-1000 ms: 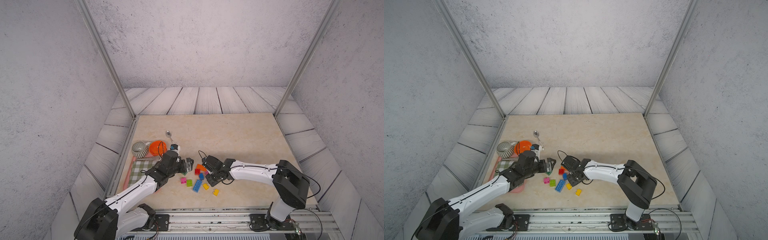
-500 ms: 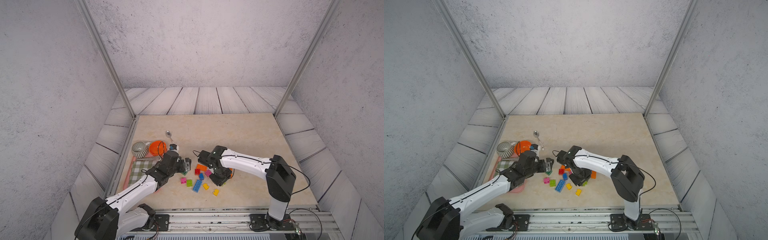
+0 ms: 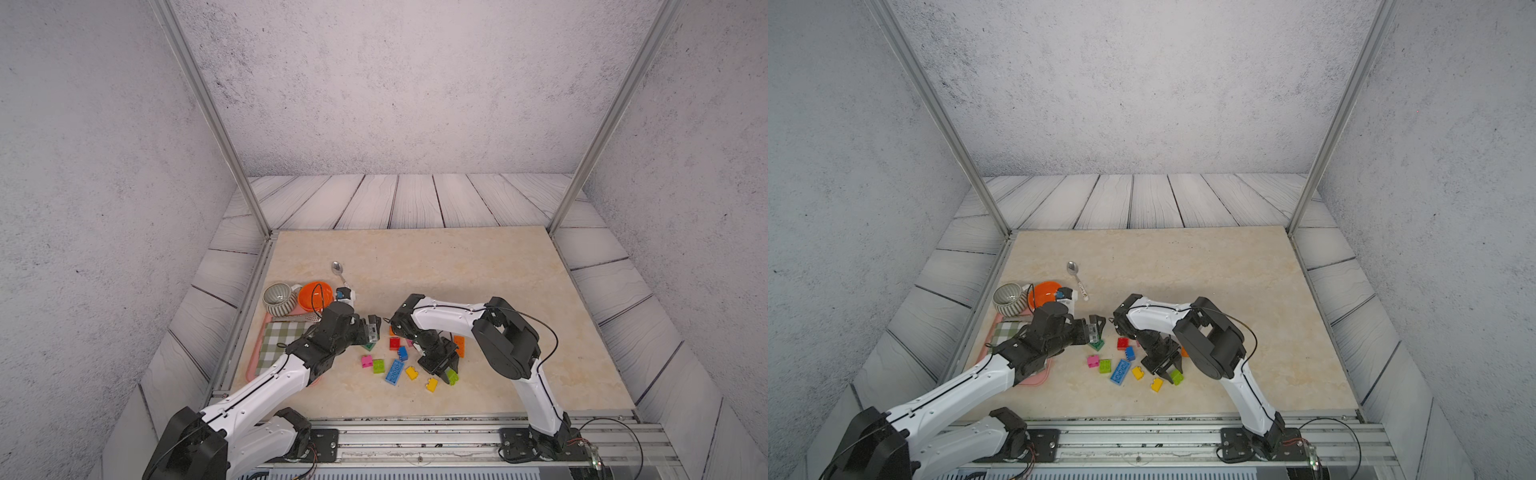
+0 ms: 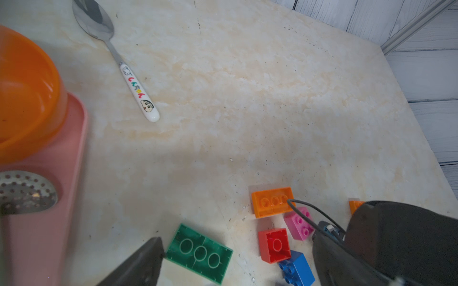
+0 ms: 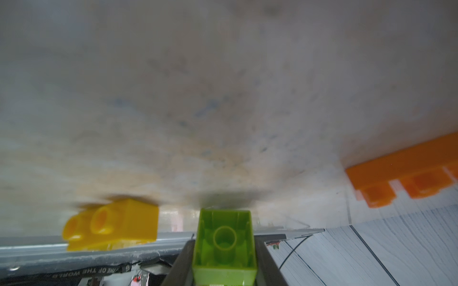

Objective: Assemble the letter p with lego
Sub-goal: Adjust the lego brick at the center of the board, then move the lego brick at the center of the board.

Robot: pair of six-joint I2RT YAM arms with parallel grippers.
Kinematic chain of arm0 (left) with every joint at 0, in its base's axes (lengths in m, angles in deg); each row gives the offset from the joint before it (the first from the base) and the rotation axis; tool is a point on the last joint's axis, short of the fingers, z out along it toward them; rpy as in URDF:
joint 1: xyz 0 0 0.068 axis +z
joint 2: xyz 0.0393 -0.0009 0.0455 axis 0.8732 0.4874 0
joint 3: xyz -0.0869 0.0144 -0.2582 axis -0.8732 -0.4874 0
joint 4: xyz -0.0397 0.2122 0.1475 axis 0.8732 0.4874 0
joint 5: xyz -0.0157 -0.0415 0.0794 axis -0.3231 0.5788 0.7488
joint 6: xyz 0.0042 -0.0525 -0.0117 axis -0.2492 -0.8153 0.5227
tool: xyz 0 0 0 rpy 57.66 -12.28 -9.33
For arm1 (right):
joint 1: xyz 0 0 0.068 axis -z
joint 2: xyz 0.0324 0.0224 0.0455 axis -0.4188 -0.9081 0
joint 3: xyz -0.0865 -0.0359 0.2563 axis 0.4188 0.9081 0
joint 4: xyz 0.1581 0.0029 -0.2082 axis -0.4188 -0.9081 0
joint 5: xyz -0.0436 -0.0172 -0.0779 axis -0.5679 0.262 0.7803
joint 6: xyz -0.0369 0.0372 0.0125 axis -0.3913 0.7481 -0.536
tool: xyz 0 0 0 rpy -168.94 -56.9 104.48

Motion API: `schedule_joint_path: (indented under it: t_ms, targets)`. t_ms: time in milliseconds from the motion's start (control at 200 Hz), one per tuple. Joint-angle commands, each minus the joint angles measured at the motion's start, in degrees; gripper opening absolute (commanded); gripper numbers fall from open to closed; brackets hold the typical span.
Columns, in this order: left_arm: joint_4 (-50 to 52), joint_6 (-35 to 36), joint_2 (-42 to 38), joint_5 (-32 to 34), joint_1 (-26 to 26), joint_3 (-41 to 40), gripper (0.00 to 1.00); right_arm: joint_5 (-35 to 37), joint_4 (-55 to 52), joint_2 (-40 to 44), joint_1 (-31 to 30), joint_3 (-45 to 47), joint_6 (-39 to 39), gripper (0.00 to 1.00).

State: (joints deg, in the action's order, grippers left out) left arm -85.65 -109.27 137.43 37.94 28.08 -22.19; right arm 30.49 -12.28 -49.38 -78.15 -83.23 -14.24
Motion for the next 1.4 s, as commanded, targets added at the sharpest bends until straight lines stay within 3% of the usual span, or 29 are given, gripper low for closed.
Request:
schedule_joint_path:
  t_ms: [0,390,596,726,901,1091,1226,1346,1396]
  targets:
    - [0.7,0.7,-1.2,1.0,0.3,0.1,0.98,0.4,3.3,-2.7,0.9,-1.6,-2.2,0.31]
    - [0.1,0.9,0.0,0.9,0.3,0.2,0.98,2.1,10.1,0.4,0.9,-3.5,-3.9,0.62]
    - [-0.1,1.1,0.3,1.0,0.4,0.2,0.98,2.9,18.2,9.7,0.9,2.8,-3.1,0.80]
    - [-1.0,1.1,1.3,0.3,0.4,0.1,0.98,3.2,26.5,19.2,0.9,10.7,-0.5,1.00]
    - [-1.7,1.4,3.1,-2.3,0.3,0.7,0.99,3.1,38.1,30.8,0.8,21.2,4.2,0.99]
    - [-1.7,1.3,4.5,-2.5,0.4,1.2,0.99,5.1,41.8,38.7,0.7,29.1,12.2,1.00]
    - [-1.7,1.3,5.2,-2.7,0.3,1.4,0.99,2.6,44.4,42.2,0.7,33.7,16.4,0.91]
    - [-1.7,1.3,5.6,-2.9,0.3,1.6,0.99,2.3,45.7,41.4,0.4,36.4,17.1,0.63]
    - [-1.7,1.3,5.7,-3.0,0.3,1.6,0.99,1.9,46.2,40.0,0.3,37.1,16.9,0.60]
